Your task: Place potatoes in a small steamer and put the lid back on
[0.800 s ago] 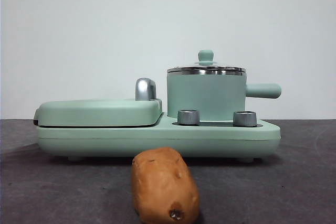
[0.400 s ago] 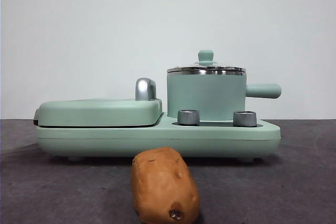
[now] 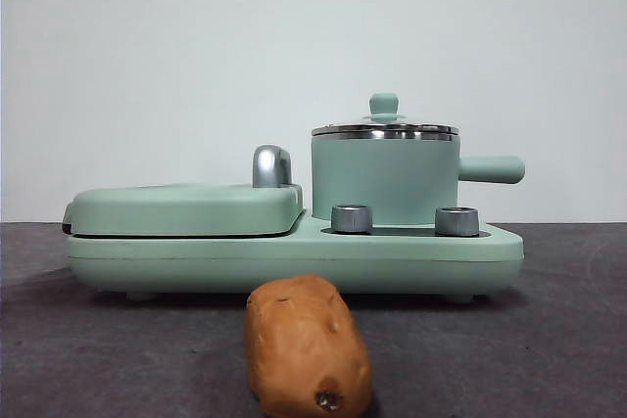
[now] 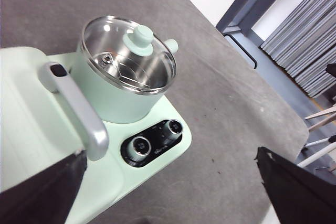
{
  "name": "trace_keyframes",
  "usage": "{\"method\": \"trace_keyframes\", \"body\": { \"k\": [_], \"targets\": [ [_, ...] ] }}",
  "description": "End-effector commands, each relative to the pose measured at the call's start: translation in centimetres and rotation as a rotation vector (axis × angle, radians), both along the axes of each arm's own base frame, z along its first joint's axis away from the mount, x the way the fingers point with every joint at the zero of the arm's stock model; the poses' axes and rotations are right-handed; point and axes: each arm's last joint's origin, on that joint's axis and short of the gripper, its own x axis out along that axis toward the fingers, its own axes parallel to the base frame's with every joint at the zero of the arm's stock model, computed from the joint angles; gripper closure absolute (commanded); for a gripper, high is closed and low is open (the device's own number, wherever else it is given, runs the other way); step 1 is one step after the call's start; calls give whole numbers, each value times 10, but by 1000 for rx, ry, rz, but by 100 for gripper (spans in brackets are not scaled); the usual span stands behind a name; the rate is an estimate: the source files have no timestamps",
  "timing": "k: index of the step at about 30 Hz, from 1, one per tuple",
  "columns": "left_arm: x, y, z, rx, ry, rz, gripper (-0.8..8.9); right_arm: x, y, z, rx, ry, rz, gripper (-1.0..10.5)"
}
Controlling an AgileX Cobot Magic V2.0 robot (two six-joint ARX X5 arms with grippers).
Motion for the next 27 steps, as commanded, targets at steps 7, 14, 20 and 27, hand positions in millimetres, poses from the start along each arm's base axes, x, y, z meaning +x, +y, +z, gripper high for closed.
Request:
{"method": "trace_keyframes", "body": {
  "k": [7,14,20,27],
  "targets": [
    [27,-27,19,-18,14,-34,279,0,0,5,-6,-27,4,512],
    [70,-70,40,129,49,-7,283,0,0,5,-6,-23,4,512],
    [104,-122,43,309,27,3,284,0,0,5,-6,-24,5,512],
    [138,-178,28,429,-74,46,293,0,0,5,-6,-25,4,512]
  ]
}}
